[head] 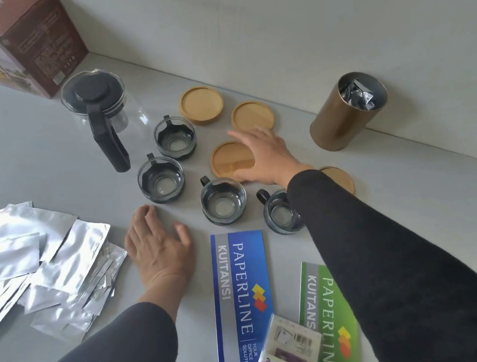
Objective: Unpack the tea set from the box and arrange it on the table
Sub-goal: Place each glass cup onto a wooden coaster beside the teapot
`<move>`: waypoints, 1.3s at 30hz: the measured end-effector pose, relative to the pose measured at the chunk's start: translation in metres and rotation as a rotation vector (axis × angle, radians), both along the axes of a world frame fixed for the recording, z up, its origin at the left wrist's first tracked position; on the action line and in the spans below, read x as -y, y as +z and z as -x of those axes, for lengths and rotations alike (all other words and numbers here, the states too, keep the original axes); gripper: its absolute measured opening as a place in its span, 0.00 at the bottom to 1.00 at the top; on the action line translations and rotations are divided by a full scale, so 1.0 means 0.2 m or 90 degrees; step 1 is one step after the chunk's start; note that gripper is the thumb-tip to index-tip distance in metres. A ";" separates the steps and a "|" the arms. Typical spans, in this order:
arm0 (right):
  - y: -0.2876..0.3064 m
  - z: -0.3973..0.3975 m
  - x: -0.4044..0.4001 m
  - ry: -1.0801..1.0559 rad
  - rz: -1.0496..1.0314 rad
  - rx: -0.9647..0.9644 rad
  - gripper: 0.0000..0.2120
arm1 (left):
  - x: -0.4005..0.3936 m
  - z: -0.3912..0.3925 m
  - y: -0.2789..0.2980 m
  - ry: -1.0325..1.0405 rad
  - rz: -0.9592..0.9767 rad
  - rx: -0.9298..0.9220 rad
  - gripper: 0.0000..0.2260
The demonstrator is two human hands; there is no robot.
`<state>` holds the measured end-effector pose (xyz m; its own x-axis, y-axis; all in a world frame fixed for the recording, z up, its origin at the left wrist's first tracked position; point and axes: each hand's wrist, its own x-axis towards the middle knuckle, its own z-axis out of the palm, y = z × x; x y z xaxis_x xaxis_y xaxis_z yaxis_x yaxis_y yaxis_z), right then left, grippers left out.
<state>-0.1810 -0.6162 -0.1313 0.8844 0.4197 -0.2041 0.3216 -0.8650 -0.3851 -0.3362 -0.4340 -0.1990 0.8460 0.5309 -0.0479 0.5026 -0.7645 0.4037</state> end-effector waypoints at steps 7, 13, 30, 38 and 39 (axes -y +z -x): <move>-0.02 0.49 0.13 -0.299 -0.269 0.187 0.34 | 0.00 0.01 0.02 -0.018 0.020 0.005 0.23; -0.18 0.75 0.12 -0.412 -0.350 0.186 0.43 | 0.01 0.01 0.02 -0.019 0.022 0.014 0.22; -0.05 0.19 0.06 -0.444 -0.470 0.181 0.47 | 0.02 0.00 0.01 -0.002 0.012 0.044 0.22; -0.06 -0.20 -0.04 -0.431 -0.459 0.158 0.47 | 0.01 0.00 -0.01 0.010 -0.019 0.036 0.24; -0.07 -0.23 -0.05 -0.433 -0.453 0.151 0.47 | 0.01 0.00 -0.01 0.010 -0.022 0.034 0.24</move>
